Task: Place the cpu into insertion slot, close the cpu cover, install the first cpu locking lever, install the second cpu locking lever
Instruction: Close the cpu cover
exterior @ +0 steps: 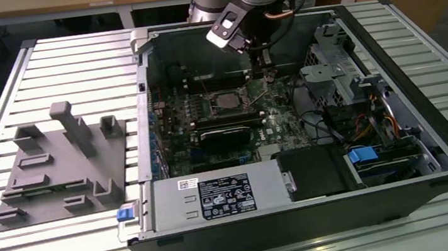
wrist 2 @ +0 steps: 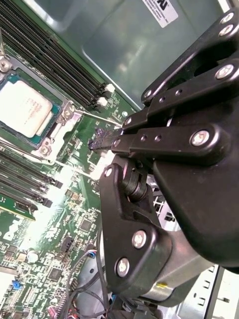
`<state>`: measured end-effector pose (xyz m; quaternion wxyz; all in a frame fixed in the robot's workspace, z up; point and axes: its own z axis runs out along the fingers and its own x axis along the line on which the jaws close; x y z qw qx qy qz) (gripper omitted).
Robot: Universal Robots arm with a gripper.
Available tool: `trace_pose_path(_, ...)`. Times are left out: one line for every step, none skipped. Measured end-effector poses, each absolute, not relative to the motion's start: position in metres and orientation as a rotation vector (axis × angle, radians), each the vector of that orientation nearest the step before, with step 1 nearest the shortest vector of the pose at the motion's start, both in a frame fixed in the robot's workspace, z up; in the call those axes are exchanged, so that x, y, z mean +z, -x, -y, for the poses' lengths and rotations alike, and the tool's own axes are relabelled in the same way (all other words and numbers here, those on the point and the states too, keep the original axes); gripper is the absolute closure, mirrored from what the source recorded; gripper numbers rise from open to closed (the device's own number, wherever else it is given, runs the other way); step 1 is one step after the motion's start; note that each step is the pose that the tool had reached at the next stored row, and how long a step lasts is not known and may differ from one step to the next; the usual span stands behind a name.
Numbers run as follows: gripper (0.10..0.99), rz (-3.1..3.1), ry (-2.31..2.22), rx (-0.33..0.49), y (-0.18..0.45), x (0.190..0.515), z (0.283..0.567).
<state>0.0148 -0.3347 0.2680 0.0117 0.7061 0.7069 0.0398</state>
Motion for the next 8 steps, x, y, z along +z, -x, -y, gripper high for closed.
trace_pose_path(0.98,-2.204,-2.202,0.124,-0.0153,0.2679,0.3347)
trace_pose_path(0.98,-2.205,-2.202,0.124,-0.0157,0.2678,0.3347)
trace_pose_path(0.98,-2.205,-2.202,0.124,-0.0161,0.2678,0.3347)
trace_pose_path(0.98,-2.205,-2.202,0.124,-0.0164,0.2677,0.3347)
trace_pose_path(0.98,-2.205,-2.202,0.124,-0.0167,0.2677,0.3347)
trace_pose_path(0.98,-2.205,-2.202,0.124,-0.0172,0.2676,0.3347)
trace_pose_path(0.98,-2.204,-2.202,0.124,-0.0178,0.2675,0.3347)
trace_pose_path(0.98,-2.205,-2.202,0.124,-0.0186,0.2674,0.3347)
